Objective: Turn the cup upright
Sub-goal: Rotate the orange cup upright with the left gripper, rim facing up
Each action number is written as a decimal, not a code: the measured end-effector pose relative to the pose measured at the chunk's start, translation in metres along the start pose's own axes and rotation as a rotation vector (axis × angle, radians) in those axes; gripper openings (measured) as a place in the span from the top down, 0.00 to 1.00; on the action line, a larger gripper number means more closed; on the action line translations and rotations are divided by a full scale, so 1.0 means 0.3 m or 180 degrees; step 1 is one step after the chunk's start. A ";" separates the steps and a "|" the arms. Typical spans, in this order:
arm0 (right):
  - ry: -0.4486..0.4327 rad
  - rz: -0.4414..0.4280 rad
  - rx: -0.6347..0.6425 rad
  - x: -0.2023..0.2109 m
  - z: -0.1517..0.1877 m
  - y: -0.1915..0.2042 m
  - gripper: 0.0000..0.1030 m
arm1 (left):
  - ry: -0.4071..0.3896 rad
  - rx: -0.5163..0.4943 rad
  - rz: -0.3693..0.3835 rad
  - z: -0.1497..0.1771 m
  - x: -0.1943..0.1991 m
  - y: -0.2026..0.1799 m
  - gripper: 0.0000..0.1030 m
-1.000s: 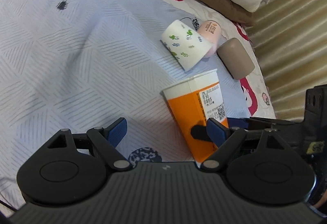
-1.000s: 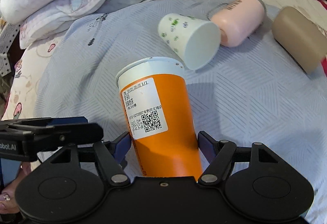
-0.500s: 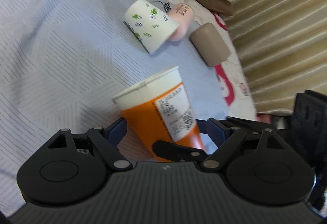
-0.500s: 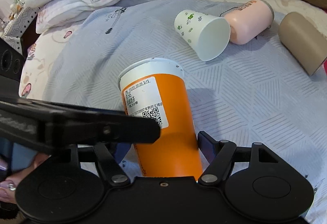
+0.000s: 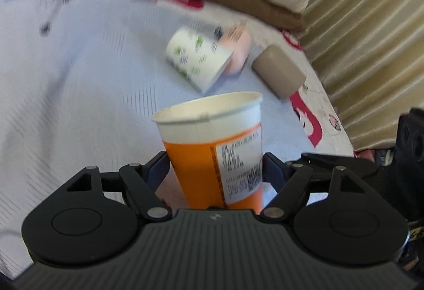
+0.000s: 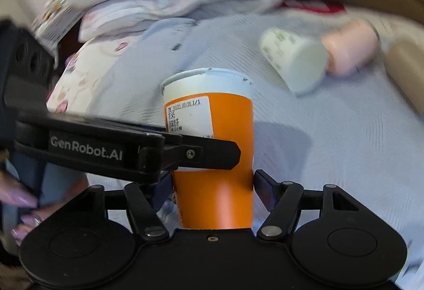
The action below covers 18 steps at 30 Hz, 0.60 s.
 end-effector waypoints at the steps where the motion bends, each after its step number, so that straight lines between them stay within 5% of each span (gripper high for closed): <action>1: -0.0006 0.0028 0.0141 -0.001 -0.010 0.012 0.30 | -0.0096 -0.0054 -0.0041 -0.007 0.018 -0.003 0.27; 6: -0.0180 0.0074 0.0773 -0.010 -0.038 0.045 0.30 | -0.0441 -0.0261 -0.0090 -0.044 0.090 -0.012 0.28; 10: -0.0397 0.0018 0.0783 -0.006 -0.068 0.050 0.30 | -0.0648 -0.0360 -0.0186 -0.056 0.116 -0.003 0.28; 18: -0.0931 0.0194 0.1450 -0.049 -0.127 0.090 0.30 | -0.1094 -0.0576 -0.0341 -0.114 0.159 0.025 0.28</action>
Point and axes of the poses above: each gripper's, at about its wrist camera, not at the fingertips, and x roughly against the way its jaws point, y to its left, z to its underside, the point moved 4 cm from there along -x, roughly the way its jaws point, and after that the axes turned 13 degrees about -z, right-handed, at the moved point
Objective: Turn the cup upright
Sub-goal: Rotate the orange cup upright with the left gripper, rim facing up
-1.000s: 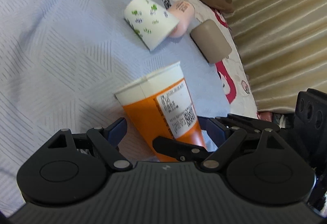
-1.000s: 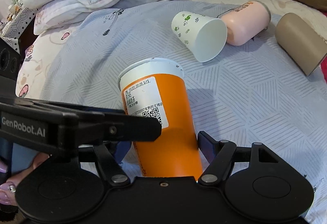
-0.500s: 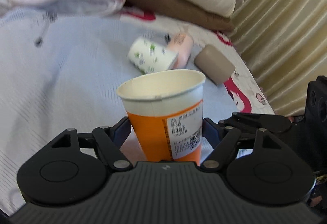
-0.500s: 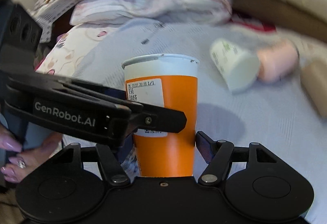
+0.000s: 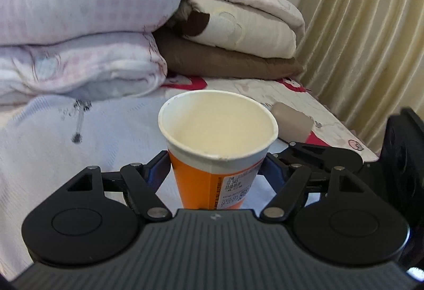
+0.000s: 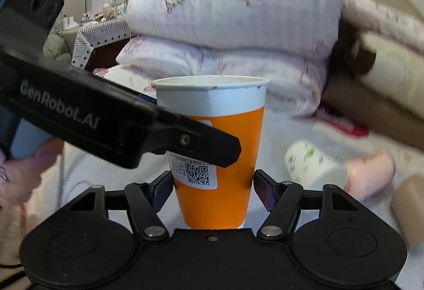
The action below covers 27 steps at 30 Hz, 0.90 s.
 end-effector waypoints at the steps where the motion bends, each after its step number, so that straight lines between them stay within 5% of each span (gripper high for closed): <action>1: -0.0057 0.0069 0.0078 -0.014 -0.002 0.003 0.30 | -0.0011 0.0012 -0.0002 -0.010 -0.007 0.010 0.28; 7: -0.0355 0.0483 0.0428 -0.094 -0.024 -0.027 0.30 | -0.0158 0.0025 -0.0020 -0.065 -0.073 0.035 0.28; 27: -0.0196 0.0237 -0.0301 -0.273 0.031 -0.154 0.30 | -0.0075 -0.0399 -0.0197 -0.003 -0.172 0.009 0.27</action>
Point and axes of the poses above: each gripper's, at about its wrist camera, not at the fingertips, and x roughly against the way its jaws point, y to its left, z to its underside, the point moved 4 cm from there along -x, roughly the way its jaws point, and after that the axes turned 13 degrees about -z, right-handed, at the moved point
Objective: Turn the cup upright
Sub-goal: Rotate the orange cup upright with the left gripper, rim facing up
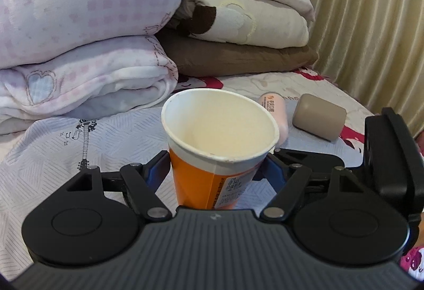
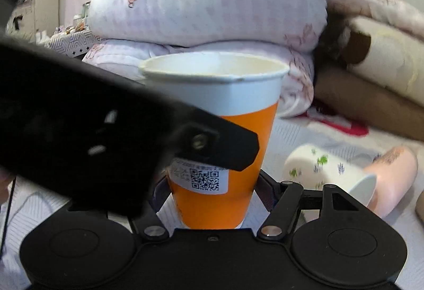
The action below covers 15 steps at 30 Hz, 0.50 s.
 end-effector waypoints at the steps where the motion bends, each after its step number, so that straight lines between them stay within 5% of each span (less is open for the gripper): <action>1: -0.0008 0.0011 0.0011 0.003 0.003 0.002 0.30 | 0.0009 0.0014 0.0006 0.000 0.000 -0.002 0.27; 15: 0.0026 0.0172 -0.0031 -0.014 0.012 0.003 0.23 | 0.0289 0.0632 0.0392 0.023 -0.005 0.073 0.24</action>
Point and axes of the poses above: each gripper's, at about its wrist camera, not at the fingertips, and x roughly against the way its jaws point, y to its left, z to its underside, the point moved 4 cm from there along -x, roughly the way its jaws point, and after that the axes turned 13 degrees about -z, right-handed, at the moved point
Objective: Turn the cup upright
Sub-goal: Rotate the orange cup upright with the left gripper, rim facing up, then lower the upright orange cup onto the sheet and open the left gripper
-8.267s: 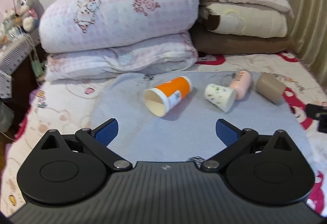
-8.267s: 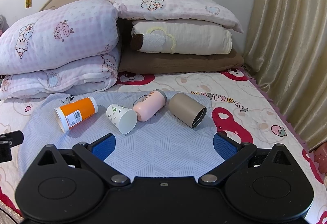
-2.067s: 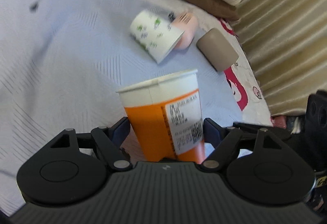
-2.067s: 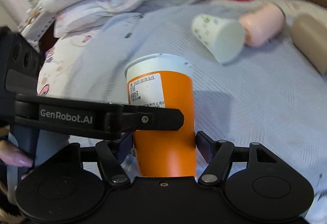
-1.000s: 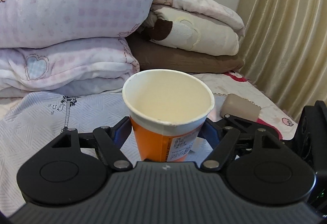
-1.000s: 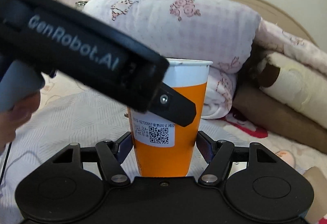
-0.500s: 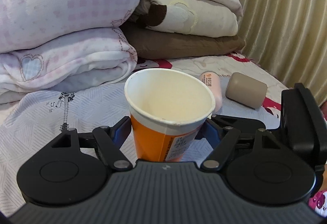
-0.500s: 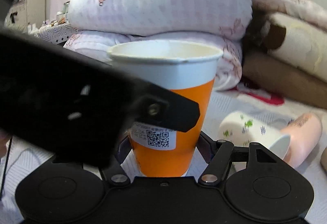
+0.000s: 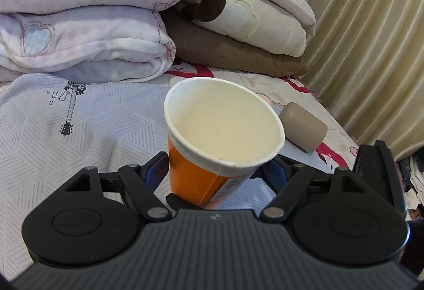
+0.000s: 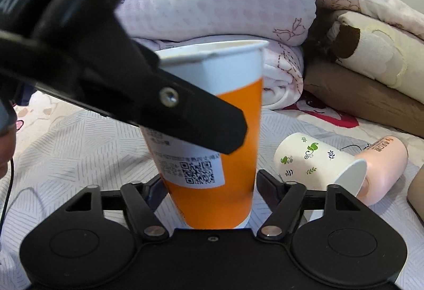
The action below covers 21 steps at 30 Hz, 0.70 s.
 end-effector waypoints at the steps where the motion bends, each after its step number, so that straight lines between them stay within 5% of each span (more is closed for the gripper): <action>1: -0.0018 0.0015 -0.0013 0.002 0.000 -0.002 0.21 | 0.0014 -0.0002 -0.0002 0.000 0.001 -0.001 0.24; 9: -0.0091 0.0049 0.0051 0.055 -0.007 -0.016 0.19 | 0.0073 -0.0057 -0.0081 0.000 -0.007 -0.036 0.24; 11: -0.0083 0.0033 0.0039 0.088 0.011 0.003 0.30 | 0.0046 -0.0026 -0.0044 -0.002 -0.011 -0.043 0.24; 21: -0.0091 0.0084 -0.0006 0.093 0.018 -0.008 0.28 | 0.0015 -0.0114 -0.0118 0.018 0.010 -0.069 0.23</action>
Point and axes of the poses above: each gripper's, at about its wrist camera, not at the fingertips, and x roughly against the way its jaws point, y to its left, z to its underside, the point moved 4 cm from there along -x, roughly the way its jaws point, and after that the axes turned 13 degrees about -z, right-handed, at the moved point
